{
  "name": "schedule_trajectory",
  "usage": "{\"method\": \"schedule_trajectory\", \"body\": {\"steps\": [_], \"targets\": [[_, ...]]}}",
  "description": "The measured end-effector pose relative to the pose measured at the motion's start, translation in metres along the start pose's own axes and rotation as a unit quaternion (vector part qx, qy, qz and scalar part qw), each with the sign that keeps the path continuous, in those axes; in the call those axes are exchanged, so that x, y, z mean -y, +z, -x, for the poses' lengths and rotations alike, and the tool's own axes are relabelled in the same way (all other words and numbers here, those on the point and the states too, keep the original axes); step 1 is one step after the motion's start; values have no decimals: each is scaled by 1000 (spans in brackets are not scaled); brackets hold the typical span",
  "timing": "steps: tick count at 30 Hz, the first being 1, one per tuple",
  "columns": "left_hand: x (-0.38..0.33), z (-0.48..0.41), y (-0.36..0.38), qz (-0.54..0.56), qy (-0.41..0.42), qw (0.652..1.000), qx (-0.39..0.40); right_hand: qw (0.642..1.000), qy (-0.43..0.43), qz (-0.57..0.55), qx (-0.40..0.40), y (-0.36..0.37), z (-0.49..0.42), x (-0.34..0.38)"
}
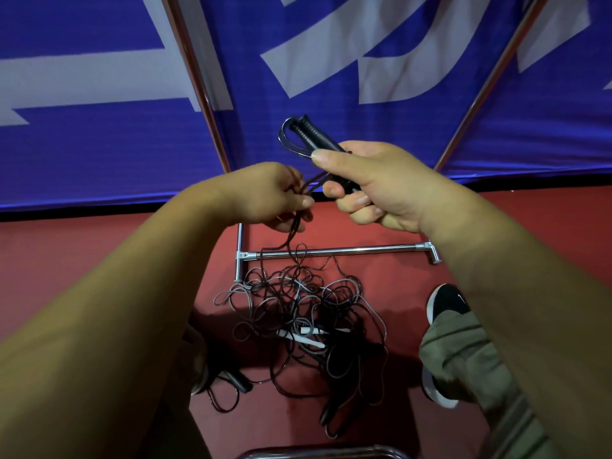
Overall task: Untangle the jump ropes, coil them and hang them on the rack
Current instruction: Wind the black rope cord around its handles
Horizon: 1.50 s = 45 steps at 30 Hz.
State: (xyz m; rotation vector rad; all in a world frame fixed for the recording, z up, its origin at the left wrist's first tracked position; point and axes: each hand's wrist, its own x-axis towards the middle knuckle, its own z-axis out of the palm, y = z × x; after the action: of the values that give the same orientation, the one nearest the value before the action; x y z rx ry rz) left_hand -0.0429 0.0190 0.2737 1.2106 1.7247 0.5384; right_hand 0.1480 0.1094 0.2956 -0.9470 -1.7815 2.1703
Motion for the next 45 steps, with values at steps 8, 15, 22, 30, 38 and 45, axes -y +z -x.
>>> {"method": "schedule_trajectory", "body": {"steps": [8, 15, 22, 30, 38, 45], "targets": [[-5, 4, -7, 40, 61, 989, -127, 997, 18, 33, 61, 1, 4, 2], [-7, 10, -15, 134, 162, 976, -54, 954, 156, 106, 233, 2, 15, -1], [-24, 17, -13, 105, 213, 971, -15, 944, 194, 148, 220, -3, 10, -13], [-31, 26, -19, -226, 196, 949, -97, 953, 187, 225, 76, -12, -10, -28], [-16, 26, -20, -285, 122, 949, -51, 968, 89, 226, -70, -10, -26, -31], [-17, 19, -7, -195, 81, 976, -57, 972, 20, 201, -120, -5, -30, -30]]}}
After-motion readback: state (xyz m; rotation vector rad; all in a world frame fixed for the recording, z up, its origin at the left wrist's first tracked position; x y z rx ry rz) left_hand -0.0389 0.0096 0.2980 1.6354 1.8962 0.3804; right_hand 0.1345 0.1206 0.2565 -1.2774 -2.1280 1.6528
